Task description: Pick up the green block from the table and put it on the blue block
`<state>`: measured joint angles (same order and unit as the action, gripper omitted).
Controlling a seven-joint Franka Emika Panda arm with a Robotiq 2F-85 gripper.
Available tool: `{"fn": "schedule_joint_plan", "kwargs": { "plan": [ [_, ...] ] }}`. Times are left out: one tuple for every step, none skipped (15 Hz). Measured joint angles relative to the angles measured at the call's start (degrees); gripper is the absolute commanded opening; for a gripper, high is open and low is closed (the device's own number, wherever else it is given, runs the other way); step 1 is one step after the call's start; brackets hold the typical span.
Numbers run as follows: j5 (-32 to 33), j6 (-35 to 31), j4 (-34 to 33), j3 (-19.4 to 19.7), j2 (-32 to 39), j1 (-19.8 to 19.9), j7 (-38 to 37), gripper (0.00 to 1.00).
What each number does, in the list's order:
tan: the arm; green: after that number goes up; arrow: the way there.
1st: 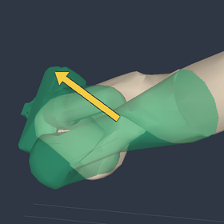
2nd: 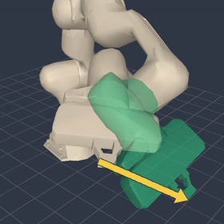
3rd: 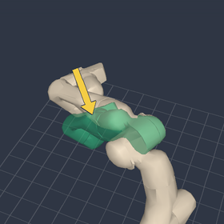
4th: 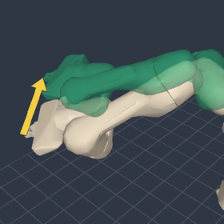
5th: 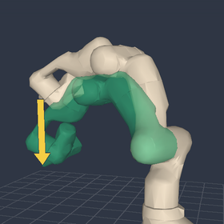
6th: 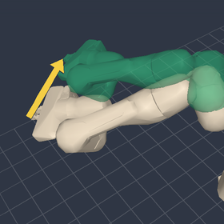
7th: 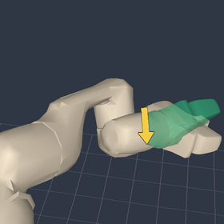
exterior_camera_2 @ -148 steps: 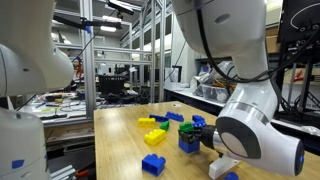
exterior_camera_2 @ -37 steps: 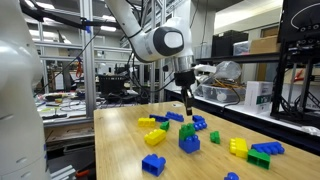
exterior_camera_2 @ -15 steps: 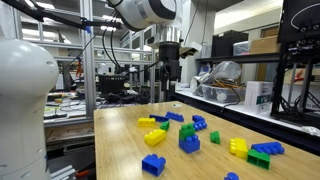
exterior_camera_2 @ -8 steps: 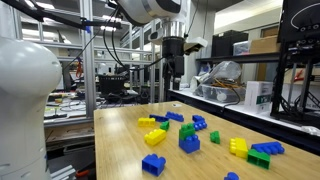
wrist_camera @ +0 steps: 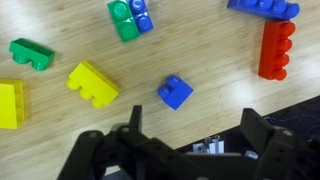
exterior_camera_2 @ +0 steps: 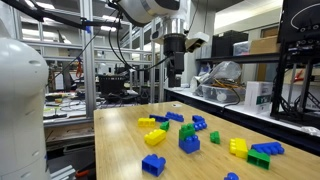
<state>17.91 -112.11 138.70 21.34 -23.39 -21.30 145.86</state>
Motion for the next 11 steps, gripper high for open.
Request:
{"fn": "schedule_joint_plan", "kwargs": {
  "plan": [
    [-0.42, -0.13, -0.04, -2.52, 0.69, 2.47, -1.22, 1.0],
    [-0.66, -0.14, -0.1, -4.68, 1.26, 4.48, -2.57, 1.0],
    [-0.8, -0.14, -0.14, -6.17, 1.74, 5.87, -3.48, 1.0],
    [-0.85, -0.14, -0.19, -6.89, 2.04, 6.57, -3.87, 1.0],
    [-0.87, -0.14, -0.27, -7.18, 2.23, 6.88, -4.03, 1.0],
    [-0.87, -0.14, -0.36, -7.21, 2.34, 7.0, -4.09, 1.0],
    [-0.87, -0.14, -0.44, -7.21, 2.42, 7.08, -4.09, 1.0],
    [-0.87, -0.14, -0.48, -7.21, 2.47, 7.12, -4.1, 1.0],
    [-0.87, -0.14, -0.52, -7.21, 2.51, 7.13, -4.1, 1.0],
    [-0.87, -0.14, -0.54, -7.22, 2.53, 7.16, -4.1, 1.0],
    [-0.87, -0.14, -0.57, -7.22, 2.54, 7.18, -4.1, 1.0]
  ]
}}
